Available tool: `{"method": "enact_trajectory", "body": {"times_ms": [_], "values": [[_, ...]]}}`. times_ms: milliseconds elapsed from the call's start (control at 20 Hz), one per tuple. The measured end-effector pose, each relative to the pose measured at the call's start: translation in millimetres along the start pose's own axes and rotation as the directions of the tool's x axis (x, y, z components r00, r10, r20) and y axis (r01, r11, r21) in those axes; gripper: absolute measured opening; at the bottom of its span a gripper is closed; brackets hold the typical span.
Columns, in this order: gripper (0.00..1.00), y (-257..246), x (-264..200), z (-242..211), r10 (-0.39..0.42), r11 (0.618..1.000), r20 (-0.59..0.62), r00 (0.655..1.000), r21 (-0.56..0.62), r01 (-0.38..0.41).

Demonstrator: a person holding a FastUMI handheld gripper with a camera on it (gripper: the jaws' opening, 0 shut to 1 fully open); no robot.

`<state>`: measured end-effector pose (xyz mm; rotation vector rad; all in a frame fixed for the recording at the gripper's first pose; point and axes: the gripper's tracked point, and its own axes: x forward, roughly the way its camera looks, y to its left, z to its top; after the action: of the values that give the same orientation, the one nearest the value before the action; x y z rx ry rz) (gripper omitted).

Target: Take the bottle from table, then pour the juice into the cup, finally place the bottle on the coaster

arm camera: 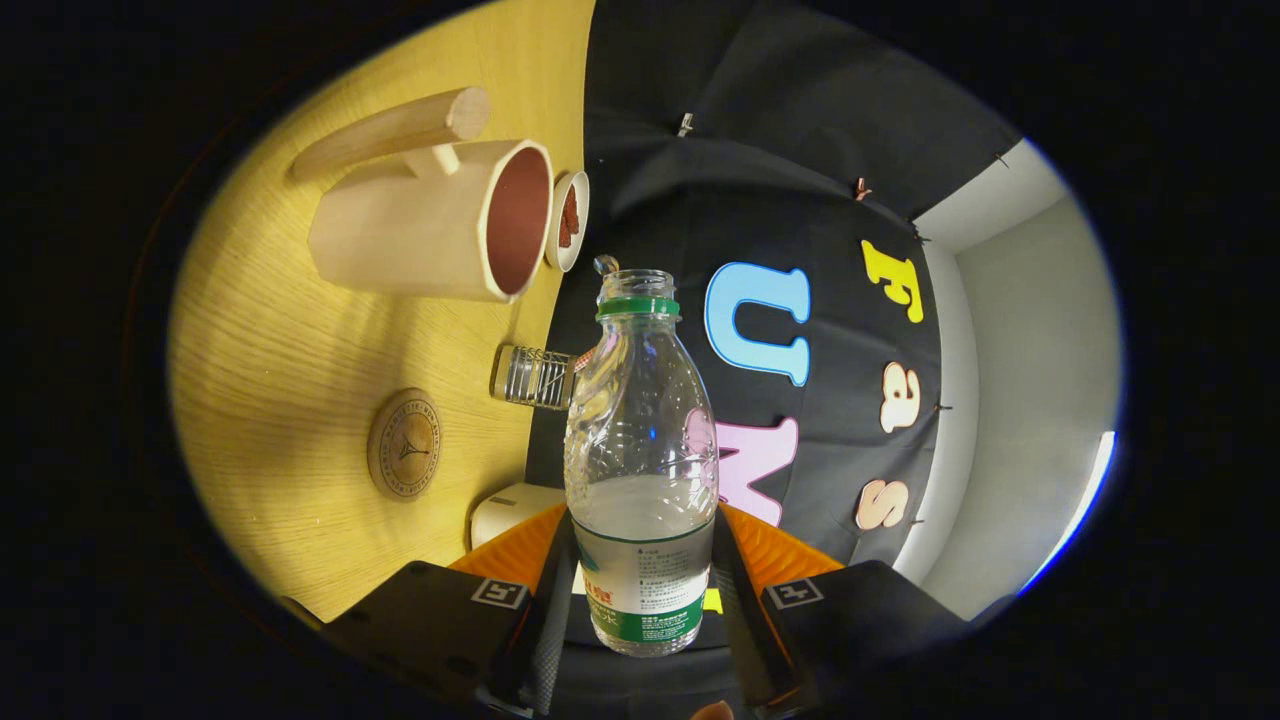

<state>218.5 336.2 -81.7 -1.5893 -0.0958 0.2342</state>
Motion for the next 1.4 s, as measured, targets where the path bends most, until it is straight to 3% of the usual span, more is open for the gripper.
{"method": "enact_trajectory", "body": {"times_ms": [1400], "values": [[0.71, -0.2, 1.2, 3.2, 0.003, 0.990, 0.018, 1.000, -0.138, -0.001]]}}
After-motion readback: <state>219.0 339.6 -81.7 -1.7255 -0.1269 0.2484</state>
